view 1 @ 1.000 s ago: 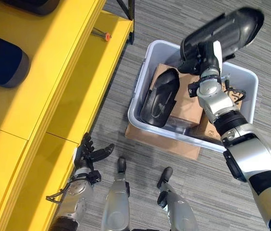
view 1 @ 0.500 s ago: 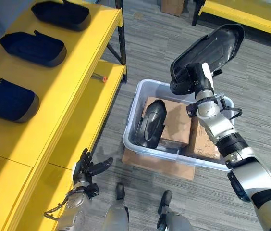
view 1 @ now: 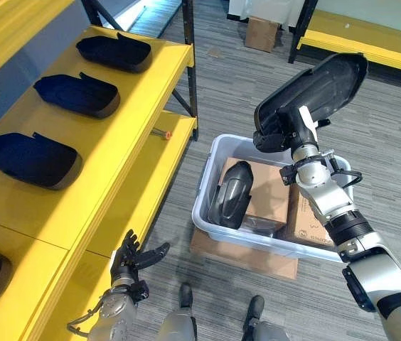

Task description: Move parts from the plastic box to the shelf.

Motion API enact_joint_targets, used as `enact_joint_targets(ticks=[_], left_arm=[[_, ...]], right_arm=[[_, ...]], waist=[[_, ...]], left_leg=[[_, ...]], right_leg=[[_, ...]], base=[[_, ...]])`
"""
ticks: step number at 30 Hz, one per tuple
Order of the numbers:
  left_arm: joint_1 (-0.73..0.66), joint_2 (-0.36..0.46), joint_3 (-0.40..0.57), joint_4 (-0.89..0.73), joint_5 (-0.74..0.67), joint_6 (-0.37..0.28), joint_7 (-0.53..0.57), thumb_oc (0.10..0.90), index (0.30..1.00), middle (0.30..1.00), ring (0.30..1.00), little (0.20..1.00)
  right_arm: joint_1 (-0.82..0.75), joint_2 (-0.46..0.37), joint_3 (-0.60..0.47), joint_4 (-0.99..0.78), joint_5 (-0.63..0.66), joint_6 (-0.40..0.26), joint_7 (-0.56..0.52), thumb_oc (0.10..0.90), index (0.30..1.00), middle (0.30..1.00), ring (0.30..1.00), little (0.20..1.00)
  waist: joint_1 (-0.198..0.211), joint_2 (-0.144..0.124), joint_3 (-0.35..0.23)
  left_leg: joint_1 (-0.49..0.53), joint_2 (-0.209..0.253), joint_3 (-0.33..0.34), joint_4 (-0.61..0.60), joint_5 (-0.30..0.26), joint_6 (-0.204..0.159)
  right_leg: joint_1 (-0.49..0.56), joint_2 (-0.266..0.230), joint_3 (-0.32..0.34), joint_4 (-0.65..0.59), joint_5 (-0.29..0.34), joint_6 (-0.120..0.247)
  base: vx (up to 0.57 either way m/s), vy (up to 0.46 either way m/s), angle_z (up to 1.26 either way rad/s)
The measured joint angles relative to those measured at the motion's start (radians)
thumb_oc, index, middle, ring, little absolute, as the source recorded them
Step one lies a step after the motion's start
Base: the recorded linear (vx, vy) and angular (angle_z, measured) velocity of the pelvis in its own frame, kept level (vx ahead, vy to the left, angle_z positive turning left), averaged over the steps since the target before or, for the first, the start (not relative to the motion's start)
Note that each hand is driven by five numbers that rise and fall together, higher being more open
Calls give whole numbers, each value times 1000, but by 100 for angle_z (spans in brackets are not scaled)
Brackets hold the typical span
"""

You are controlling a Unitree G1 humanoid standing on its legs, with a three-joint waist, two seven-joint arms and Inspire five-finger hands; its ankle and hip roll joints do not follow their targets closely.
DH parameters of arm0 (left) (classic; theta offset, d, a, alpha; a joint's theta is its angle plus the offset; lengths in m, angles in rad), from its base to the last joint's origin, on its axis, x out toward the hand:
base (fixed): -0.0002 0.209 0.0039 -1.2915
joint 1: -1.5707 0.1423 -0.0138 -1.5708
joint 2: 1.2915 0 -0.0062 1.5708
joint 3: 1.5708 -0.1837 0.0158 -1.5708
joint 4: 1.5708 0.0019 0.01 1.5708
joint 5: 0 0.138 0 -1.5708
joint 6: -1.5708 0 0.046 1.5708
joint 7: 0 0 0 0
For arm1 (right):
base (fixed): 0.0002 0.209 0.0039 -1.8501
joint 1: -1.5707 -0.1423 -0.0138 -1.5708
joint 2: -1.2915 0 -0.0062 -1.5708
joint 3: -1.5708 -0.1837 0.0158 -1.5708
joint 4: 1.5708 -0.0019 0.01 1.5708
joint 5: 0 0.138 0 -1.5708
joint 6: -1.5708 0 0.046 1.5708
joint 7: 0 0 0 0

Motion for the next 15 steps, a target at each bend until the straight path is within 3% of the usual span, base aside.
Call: enact_joint_targets(ticks=[3,5,6,7,8,10,12,15], left_arm=[[-2,0,4,16,0,0,1,900,1000,1000,1000,1000],[-4,3,10,23,0,0,4,900,1000,1000,1000,1000],[-7,5,14,27,0,0,4,900,1000,1000,1000,1000],[-14,7,28,31,0,0,5,900,1000,1000,1000,1000],[-22,8,36,35,0,0,6,900,1000,1000,1000,1000],[-32,5,32,36,1,0,6,900,1000,1000,1000,1000],[-21,-5,21,35,1,-1,6,900,1000,1000,1000,1000],[-19,-32,-4,36,24,0,4,900,1000,1000,1000,1000]], right_arm=[[17,1,0,-16,0,0,5,400,300,300,300,300],[24,-2,-3,-20,0,0,7,400,300,300,300,300],[30,-3,-3,-24,0,0,10,400,300,300,300,300],[50,-6,-7,-44,0,0,13,400,300,300,300,300],[71,-8,-12,-63,0,0,13,400,300,300,300,300],[94,-8,-11,-71,0,0,18,400,300,300,300,300],[105,-11,-9,-78,1,0,25,400,300,300,300,300],[159,-41,-12,-93,1,0,36,400,300,300,300,300]], waist=[[-2,2,0],[-12,3,0],[-26,5,0],[-32,6,0],[-35,6,0],[-30,13,-5],[-23,37,-15],[-23,42,-18]], left_leg=[[2,-6,-17,16,-4,6],[2,-15,-47,13,0,17],[1,-12,-67,11,6,20],[1,-12,-108,2,21,11],[0,-10,-136,-7,34,4],[-5,-23,-179,-9,45,-10],[-18,-13,-207,-13,57,-20],[-15,-6,-273,-24,73,-40]], right_leg=[[-16,-12,55,67,-10,3],[-30,-11,156,111,-26,5],[-34,6,230,125,-60,7],[-33,63,351,137,-128,10],[-21,109,410,132,-152,-3],[19,145,413,92,-180,-12],[37,166,370,57,-163,-18],[85,183,309,12,-162,-29]], base=[[-13,5,15],[28,-27,35],[13,-79,67],[-14,-126,81],[-21,-108,97],[-47,-192,77],[-75,-248,47],[-93,-194,65]])
